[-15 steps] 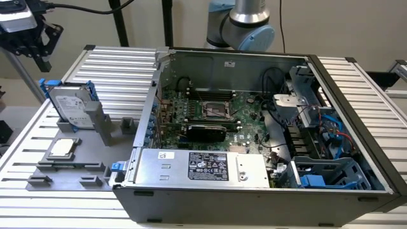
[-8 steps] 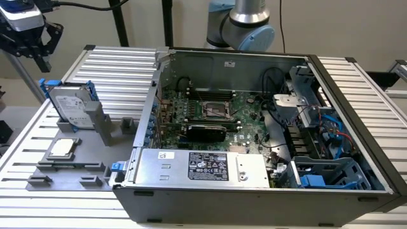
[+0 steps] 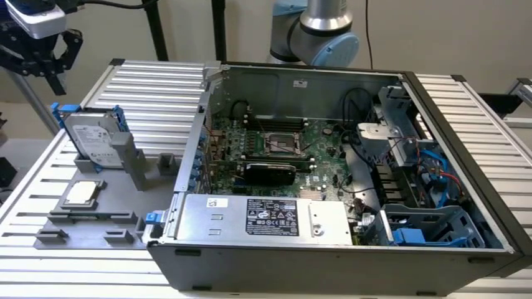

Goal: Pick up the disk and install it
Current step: 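Pick up the disk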

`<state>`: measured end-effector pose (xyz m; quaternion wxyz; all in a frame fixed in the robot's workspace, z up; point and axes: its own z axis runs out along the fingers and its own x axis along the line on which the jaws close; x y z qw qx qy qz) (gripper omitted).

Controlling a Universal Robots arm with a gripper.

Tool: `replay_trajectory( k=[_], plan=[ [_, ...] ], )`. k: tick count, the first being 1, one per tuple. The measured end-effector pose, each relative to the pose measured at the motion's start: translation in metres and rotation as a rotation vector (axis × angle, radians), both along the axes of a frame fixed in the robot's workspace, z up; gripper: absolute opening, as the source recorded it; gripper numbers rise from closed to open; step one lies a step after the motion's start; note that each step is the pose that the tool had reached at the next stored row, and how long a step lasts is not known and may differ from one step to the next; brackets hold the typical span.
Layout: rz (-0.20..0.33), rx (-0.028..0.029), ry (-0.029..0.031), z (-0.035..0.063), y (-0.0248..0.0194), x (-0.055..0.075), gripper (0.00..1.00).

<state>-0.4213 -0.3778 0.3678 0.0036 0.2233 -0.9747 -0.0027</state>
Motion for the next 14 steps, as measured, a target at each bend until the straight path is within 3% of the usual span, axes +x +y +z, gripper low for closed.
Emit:
replay_trajectory(
  k=[14],
  plan=[
    [0.255,0.0,0.0001,-0.0035,0.0,0.0,0.0]
  ],
)
